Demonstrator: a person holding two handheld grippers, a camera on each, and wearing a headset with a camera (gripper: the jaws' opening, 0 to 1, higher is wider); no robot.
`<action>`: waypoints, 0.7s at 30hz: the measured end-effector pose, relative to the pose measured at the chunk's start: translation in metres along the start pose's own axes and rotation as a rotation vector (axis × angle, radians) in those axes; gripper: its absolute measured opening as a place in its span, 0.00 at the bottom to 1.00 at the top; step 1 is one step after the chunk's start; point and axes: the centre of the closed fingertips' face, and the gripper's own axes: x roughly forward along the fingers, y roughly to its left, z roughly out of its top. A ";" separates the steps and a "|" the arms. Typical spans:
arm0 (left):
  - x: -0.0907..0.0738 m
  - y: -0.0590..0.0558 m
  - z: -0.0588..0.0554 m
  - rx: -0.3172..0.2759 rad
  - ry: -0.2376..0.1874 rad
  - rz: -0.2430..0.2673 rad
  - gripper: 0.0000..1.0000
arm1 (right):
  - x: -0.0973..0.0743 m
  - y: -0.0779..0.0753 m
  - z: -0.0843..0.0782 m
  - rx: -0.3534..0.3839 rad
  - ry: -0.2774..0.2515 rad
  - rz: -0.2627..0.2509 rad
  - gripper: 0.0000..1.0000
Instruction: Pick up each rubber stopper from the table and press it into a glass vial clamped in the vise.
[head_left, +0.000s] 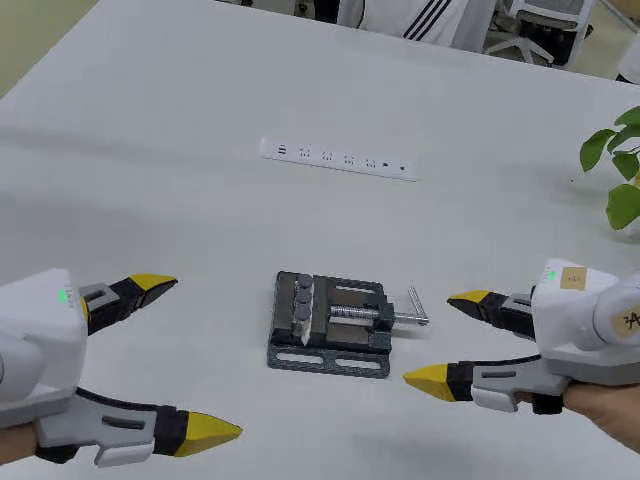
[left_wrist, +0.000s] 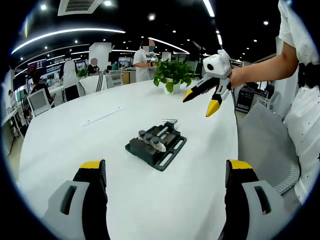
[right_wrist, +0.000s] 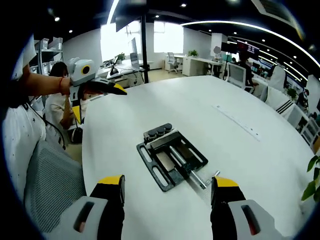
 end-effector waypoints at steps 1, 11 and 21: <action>0.001 0.000 -0.001 -0.001 0.002 -0.001 0.99 | -0.002 0.001 0.000 0.003 -0.007 -0.003 0.69; 0.004 0.002 -0.008 -0.005 0.022 0.003 0.99 | -0.016 0.002 -0.013 0.040 -0.038 -0.026 0.74; 0.003 0.001 -0.011 0.002 0.028 0.003 0.99 | -0.022 0.005 -0.013 0.045 -0.066 -0.035 0.75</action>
